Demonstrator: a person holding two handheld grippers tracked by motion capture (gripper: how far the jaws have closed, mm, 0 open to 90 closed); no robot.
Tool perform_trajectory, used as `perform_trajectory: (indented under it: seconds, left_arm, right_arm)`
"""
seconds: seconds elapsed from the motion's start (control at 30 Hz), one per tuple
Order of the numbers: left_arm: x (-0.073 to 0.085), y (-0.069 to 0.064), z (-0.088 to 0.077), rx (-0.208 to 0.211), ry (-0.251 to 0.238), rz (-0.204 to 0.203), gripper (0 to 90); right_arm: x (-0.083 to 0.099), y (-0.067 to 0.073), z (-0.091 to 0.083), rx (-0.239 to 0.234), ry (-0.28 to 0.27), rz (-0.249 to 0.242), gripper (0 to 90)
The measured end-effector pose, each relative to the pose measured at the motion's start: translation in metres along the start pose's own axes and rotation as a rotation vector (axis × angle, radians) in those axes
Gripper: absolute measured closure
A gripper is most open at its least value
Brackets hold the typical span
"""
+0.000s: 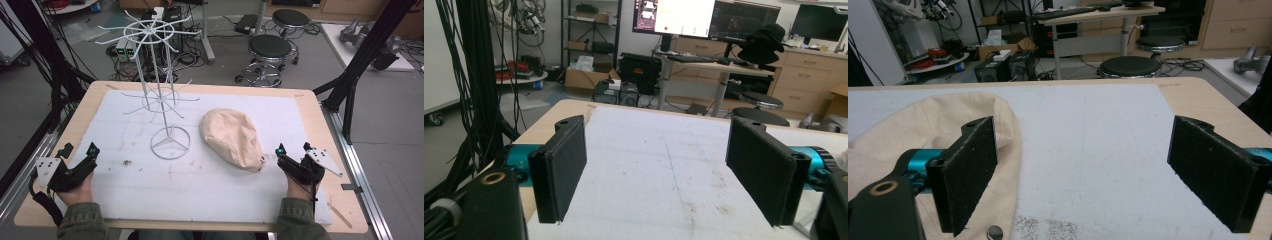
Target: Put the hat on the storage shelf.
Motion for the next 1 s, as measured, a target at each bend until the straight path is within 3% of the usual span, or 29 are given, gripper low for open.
perform_trajectory:
  seconds: [0.67,1.0]
  left_arm:
    - [0.0011,0.0004,0.001,0.006,0.005,-0.008,24.7]
    - [0.0008,0.0001,0.0014,0.009,0.003,-0.011,24.7]
  right_arm:
    - [0.003,-0.0027,0.0017,0.013,0.031,0.014,11.9]
    - [0.0017,-0.0023,0.0008,0.016,0.016,-0.003,11.9]
Point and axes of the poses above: each handheld gripper's, and its own axes: z roughly forward along the jaws, x roughly out of its underside, y roughly to its left, the point moved 7 cm from there along z, roughly forward along the jaws, and after that the axes turned 7 degrees about x, right-handed, at the moved point
